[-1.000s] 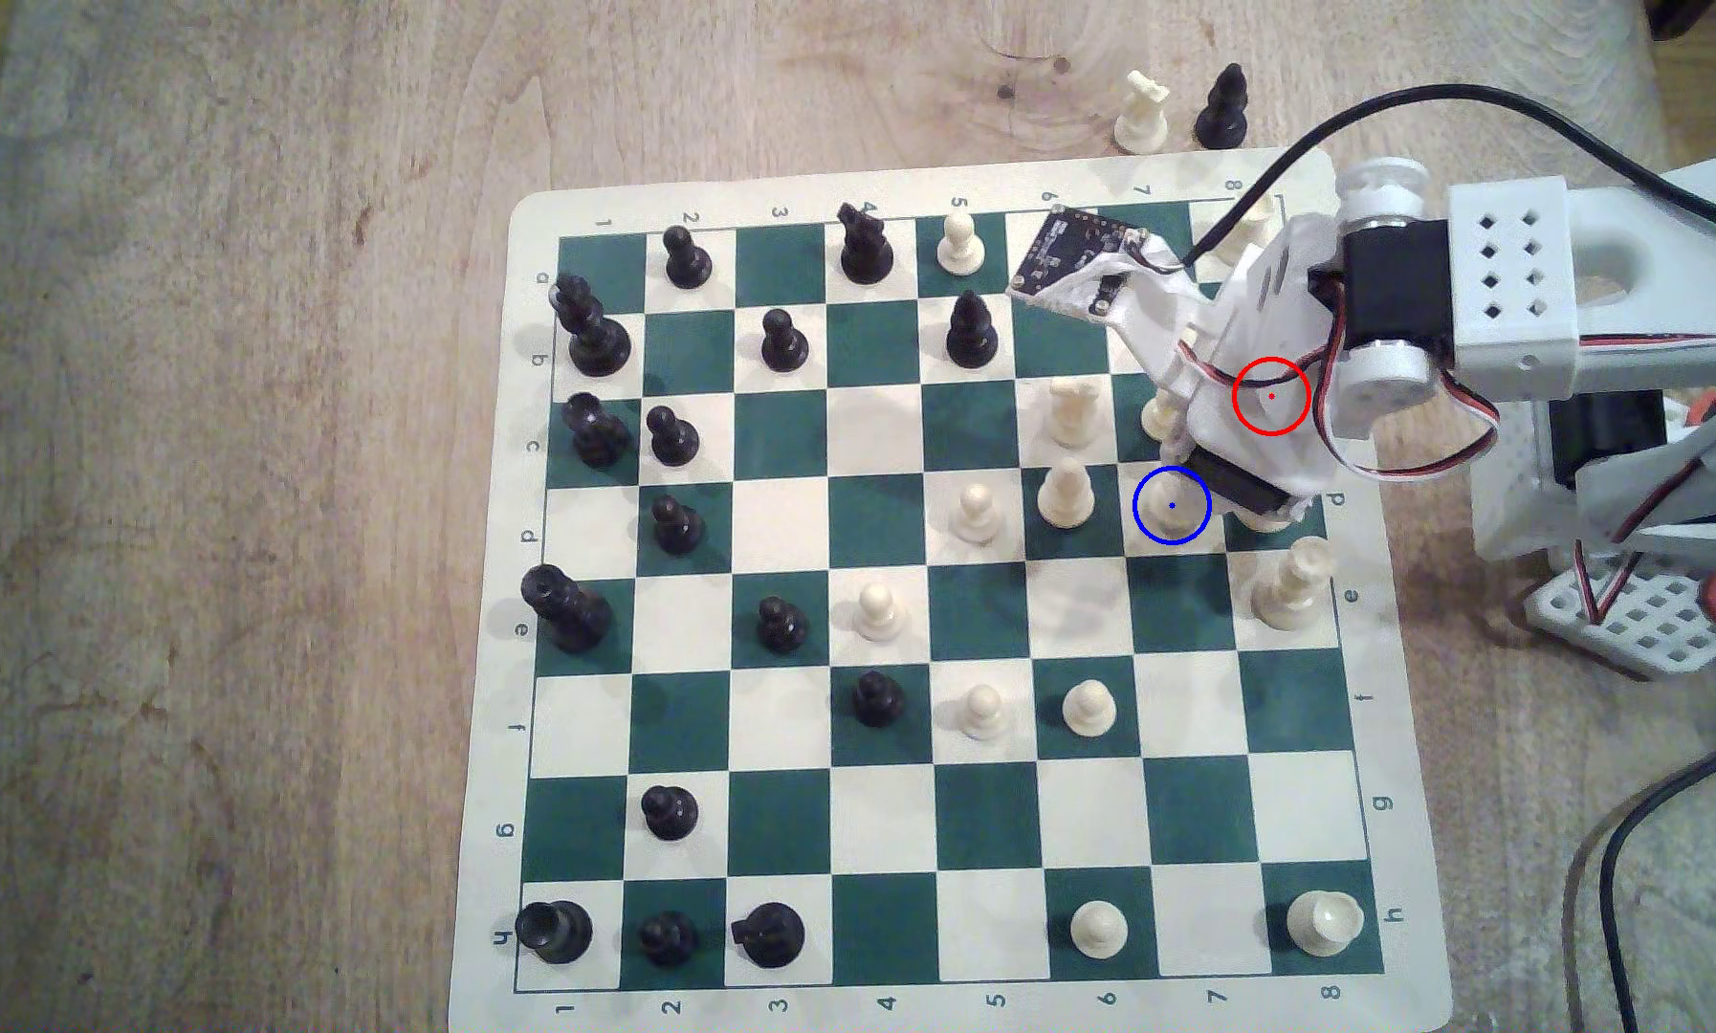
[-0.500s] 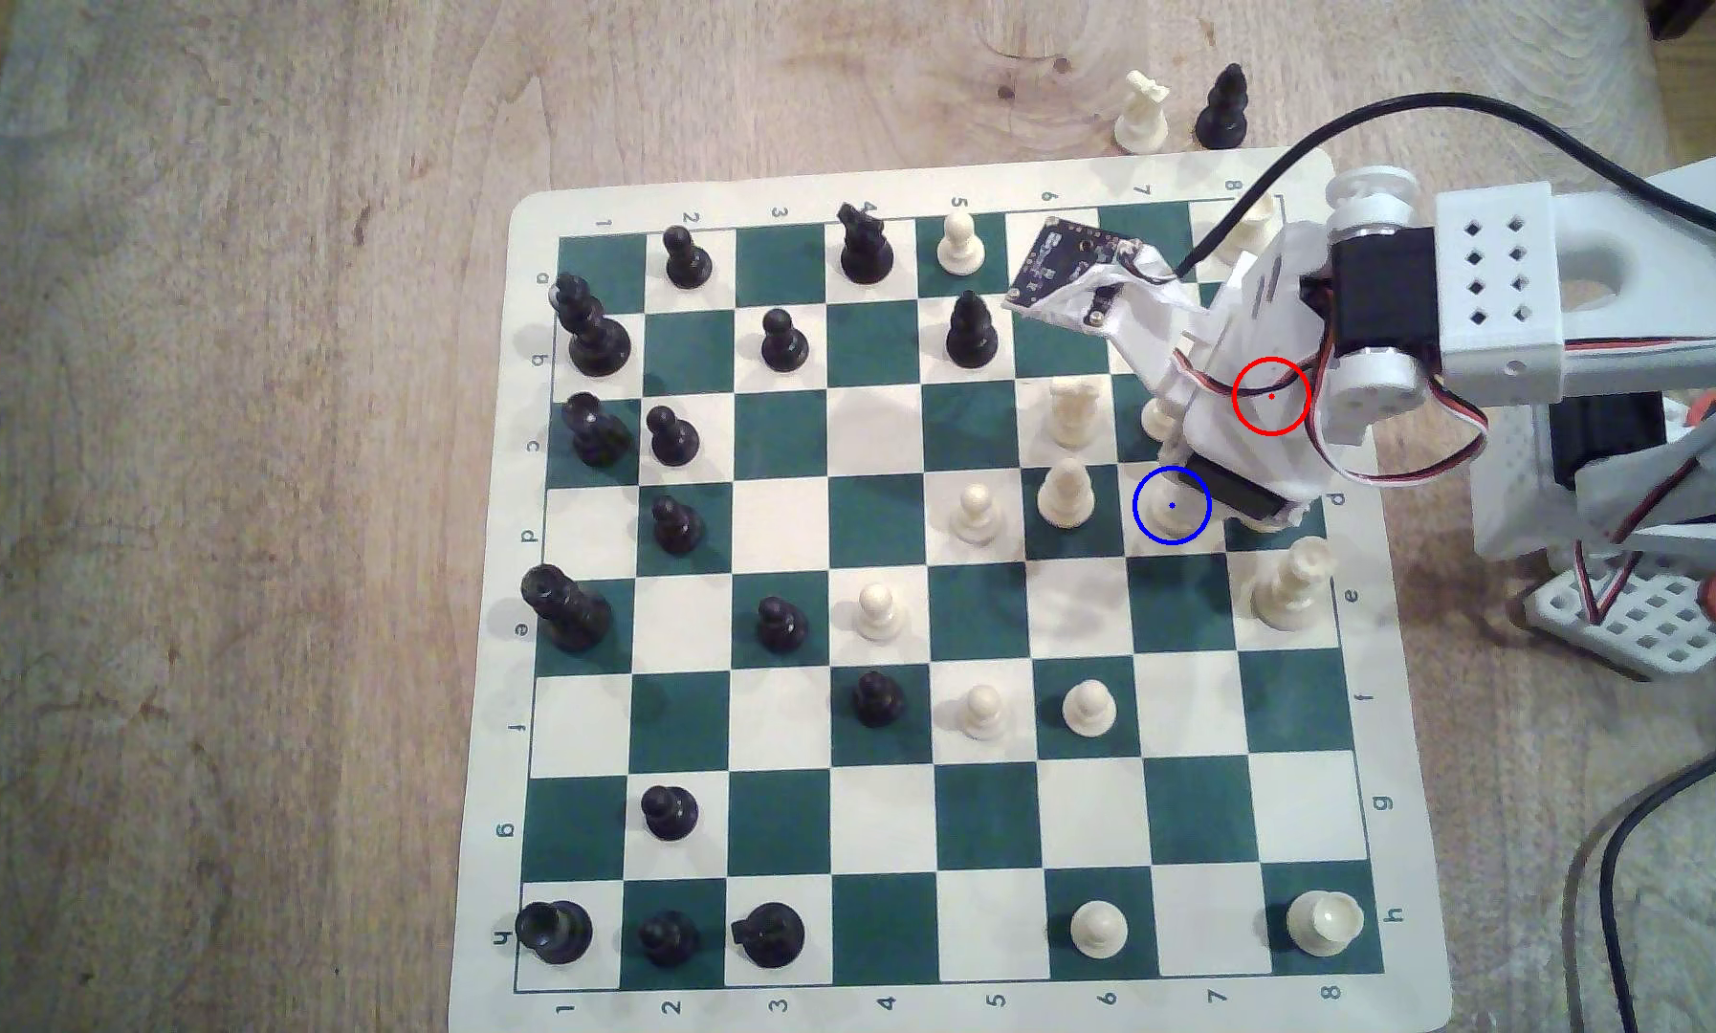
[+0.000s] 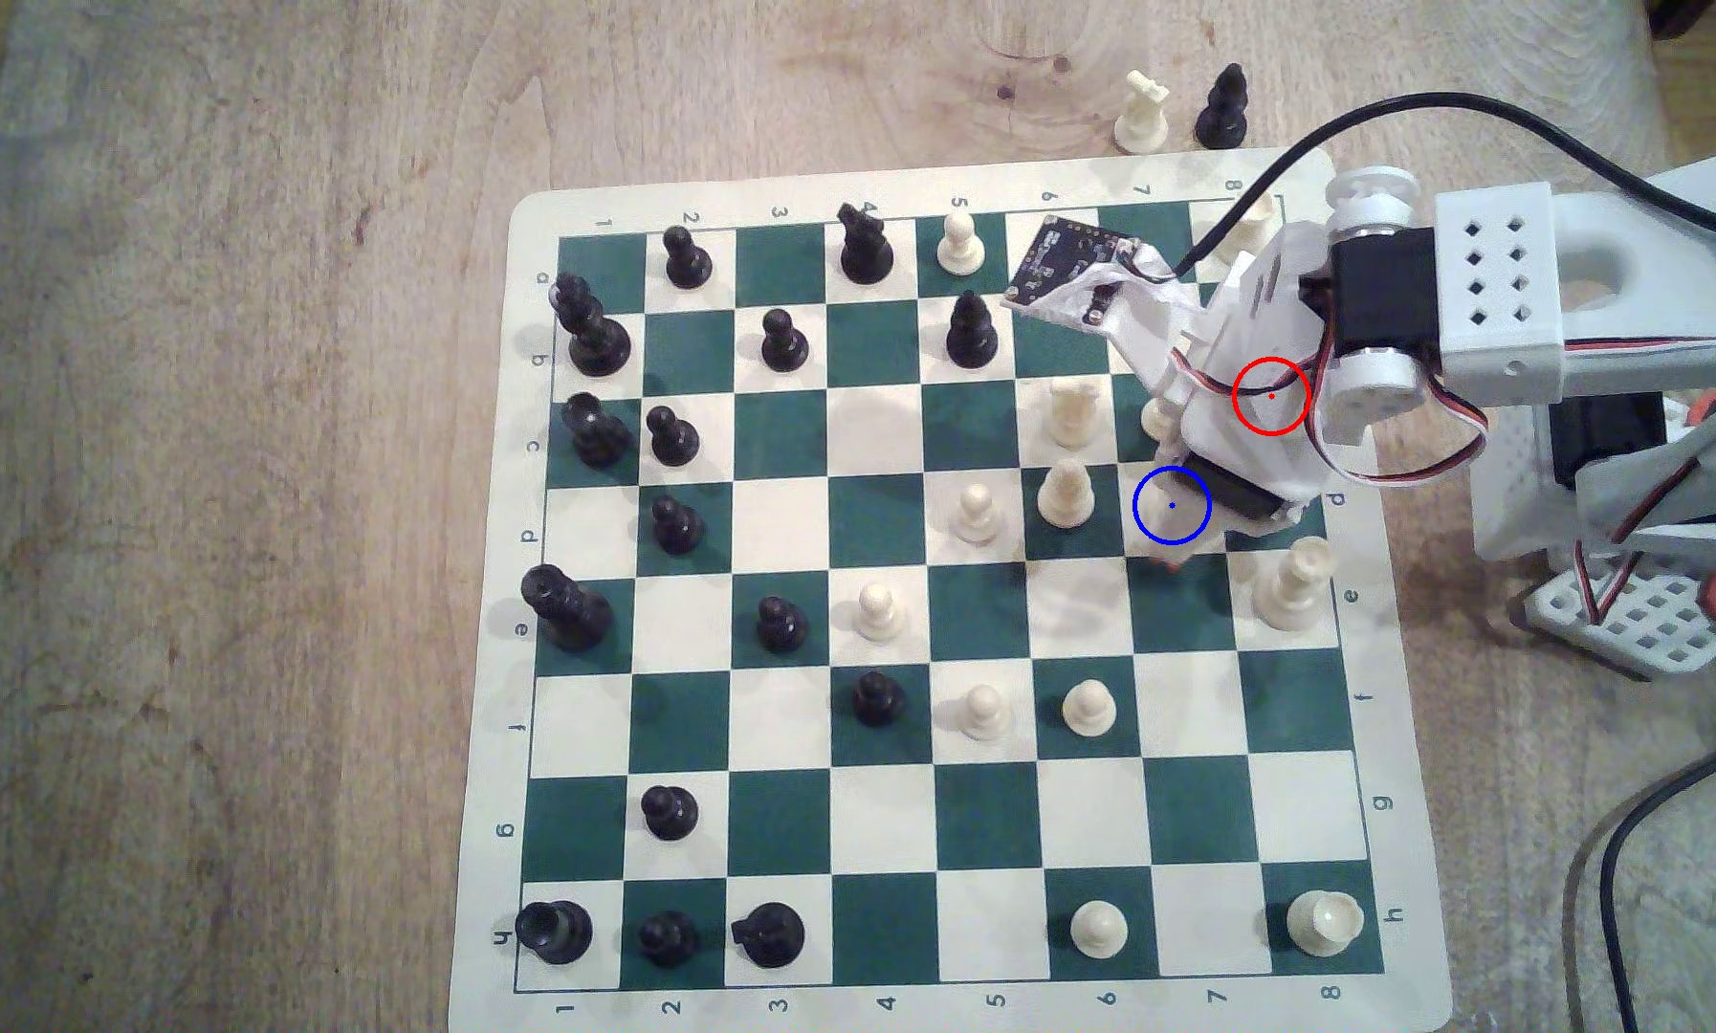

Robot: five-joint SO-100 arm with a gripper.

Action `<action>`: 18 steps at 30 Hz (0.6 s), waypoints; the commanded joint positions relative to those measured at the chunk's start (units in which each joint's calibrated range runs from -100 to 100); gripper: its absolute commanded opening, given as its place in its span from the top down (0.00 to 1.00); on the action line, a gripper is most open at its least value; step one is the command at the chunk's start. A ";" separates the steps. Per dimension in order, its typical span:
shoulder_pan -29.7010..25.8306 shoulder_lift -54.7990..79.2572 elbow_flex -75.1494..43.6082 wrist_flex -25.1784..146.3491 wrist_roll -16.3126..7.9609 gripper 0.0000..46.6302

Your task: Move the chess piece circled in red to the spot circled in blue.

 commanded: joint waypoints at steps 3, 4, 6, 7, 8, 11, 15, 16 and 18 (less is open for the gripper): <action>1.62 -4.28 -3.03 0.84 0.10 0.50; 1.85 -4.71 -3.66 1.33 0.10 0.49; 2.48 -5.73 -5.56 2.89 0.54 0.47; 2.64 -6.32 -5.93 3.13 0.63 0.45; 2.87 -6.91 -6.38 3.63 0.98 0.44; 3.26 -8.02 -9.92 7.07 2.00 0.41; 3.18 -9.46 -14.27 10.59 3.13 0.44; 3.50 -10.90 -14.99 10.59 4.40 0.48; 4.36 -13.79 -16.35 9.60 6.15 0.56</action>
